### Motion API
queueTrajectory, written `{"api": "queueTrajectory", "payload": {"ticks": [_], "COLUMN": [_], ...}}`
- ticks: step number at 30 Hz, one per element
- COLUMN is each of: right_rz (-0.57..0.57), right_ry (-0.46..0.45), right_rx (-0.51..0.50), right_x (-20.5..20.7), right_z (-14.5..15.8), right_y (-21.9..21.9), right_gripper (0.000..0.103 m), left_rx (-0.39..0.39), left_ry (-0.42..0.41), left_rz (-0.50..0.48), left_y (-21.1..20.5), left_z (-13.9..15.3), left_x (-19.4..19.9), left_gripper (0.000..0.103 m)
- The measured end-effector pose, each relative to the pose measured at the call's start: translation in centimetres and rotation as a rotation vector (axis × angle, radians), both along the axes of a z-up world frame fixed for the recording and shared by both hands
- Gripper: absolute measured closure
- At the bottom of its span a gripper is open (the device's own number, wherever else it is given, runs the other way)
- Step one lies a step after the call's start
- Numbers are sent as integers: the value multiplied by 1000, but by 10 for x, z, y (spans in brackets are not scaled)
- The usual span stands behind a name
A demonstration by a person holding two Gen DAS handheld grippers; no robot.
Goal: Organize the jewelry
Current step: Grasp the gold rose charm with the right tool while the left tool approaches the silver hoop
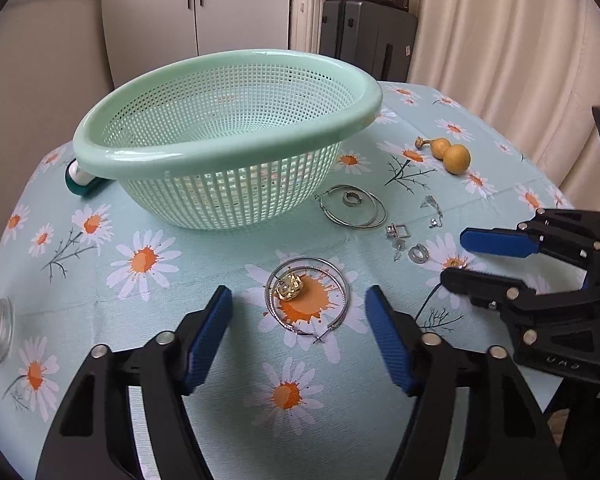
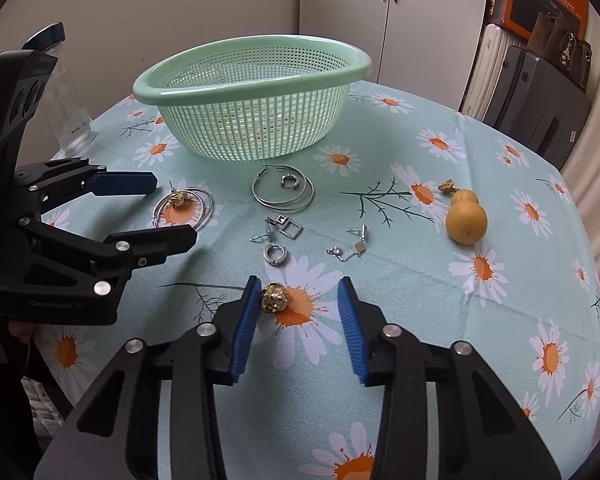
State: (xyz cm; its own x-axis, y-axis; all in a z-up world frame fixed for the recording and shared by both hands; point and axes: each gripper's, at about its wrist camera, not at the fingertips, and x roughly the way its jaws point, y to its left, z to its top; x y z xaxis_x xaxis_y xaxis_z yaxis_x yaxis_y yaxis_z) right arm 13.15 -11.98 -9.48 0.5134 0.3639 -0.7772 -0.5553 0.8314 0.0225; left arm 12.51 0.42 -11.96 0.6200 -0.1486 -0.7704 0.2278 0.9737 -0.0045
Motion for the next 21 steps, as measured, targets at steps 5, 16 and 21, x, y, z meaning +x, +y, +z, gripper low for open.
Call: {"api": "queueTrajectory", "payload": {"ticks": [5,16,21], "right_rz": [-6,3,-9], "right_ry": [18,8,7], "right_rx": [15,25,30], "right_x": [3,-4,-4], "right_z": [1,11,13], "right_y": [-6,-9,-12], "right_gripper": [88,88,88], "left_rx": [12,-36,-41], "left_ry": [-9,32,29], "left_rz": [-11,-41,-35], "left_y": [2,13,16], "left_z": [0,11,13], "left_x": [-1,-13,-16], "left_gripper": [63,99,99]}}
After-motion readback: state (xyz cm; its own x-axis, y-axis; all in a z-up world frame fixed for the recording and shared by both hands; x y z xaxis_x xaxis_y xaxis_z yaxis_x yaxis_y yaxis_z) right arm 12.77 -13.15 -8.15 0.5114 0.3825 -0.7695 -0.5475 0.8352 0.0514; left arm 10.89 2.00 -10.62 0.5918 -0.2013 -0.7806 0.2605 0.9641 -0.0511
